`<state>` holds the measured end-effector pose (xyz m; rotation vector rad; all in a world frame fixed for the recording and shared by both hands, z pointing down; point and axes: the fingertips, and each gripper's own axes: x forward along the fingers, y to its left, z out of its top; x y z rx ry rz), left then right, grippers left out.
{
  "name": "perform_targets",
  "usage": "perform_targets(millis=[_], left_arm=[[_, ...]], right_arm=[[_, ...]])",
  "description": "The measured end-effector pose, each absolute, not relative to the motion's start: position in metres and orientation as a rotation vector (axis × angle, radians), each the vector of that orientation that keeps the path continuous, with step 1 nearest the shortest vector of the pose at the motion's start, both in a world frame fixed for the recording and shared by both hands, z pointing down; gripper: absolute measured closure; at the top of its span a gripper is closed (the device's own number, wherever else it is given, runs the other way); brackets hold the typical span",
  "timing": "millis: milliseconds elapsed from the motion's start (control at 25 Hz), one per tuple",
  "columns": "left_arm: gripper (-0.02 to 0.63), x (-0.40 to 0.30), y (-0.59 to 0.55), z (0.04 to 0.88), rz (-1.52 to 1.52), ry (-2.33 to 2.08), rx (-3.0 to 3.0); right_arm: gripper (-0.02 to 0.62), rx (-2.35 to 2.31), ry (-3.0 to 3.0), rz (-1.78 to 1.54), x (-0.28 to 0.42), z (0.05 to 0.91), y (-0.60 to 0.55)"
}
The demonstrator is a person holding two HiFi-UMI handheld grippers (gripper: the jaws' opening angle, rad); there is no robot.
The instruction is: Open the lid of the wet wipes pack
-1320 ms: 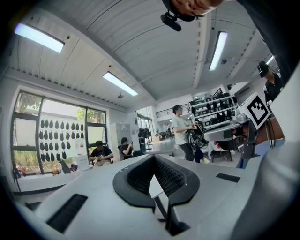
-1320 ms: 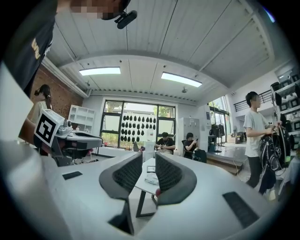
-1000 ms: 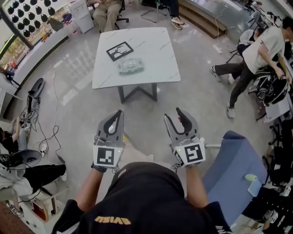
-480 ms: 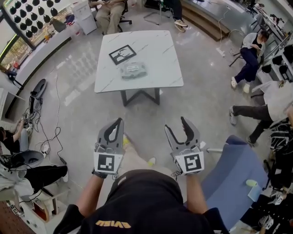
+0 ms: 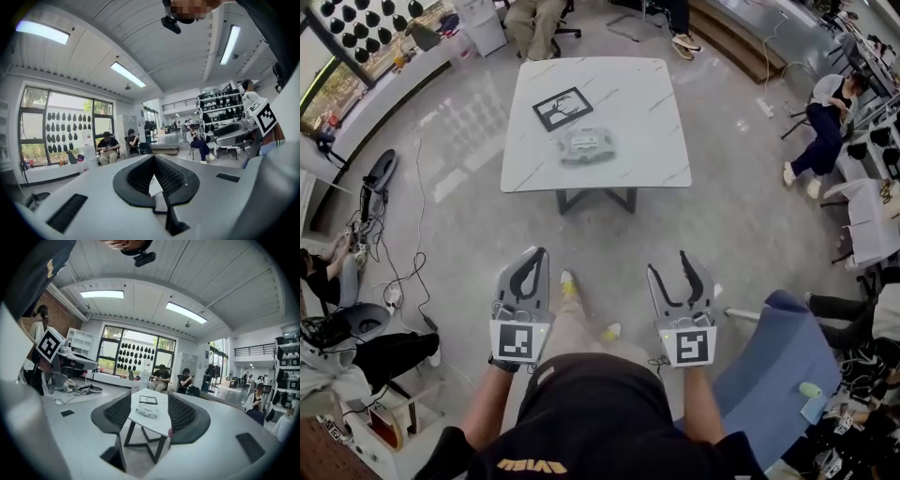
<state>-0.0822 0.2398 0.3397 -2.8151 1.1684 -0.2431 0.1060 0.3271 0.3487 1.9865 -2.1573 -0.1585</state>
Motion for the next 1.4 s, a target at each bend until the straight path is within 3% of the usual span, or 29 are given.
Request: perform_targets(millis=[680, 1400], left_arm=[[0.591, -0.114, 0.05, 0.319, -0.137, 1.119, -2.853], [0.591, -0.149, -0.047, 0.35, -0.148, 1.092, -2.936]], right_arm=[[0.37, 1.927, -2.072, -0.213, 0.061, 0.328, 0.143], [0.387, 1.815, -1.958, -0.148, 0.022, 0.361, 0.048]])
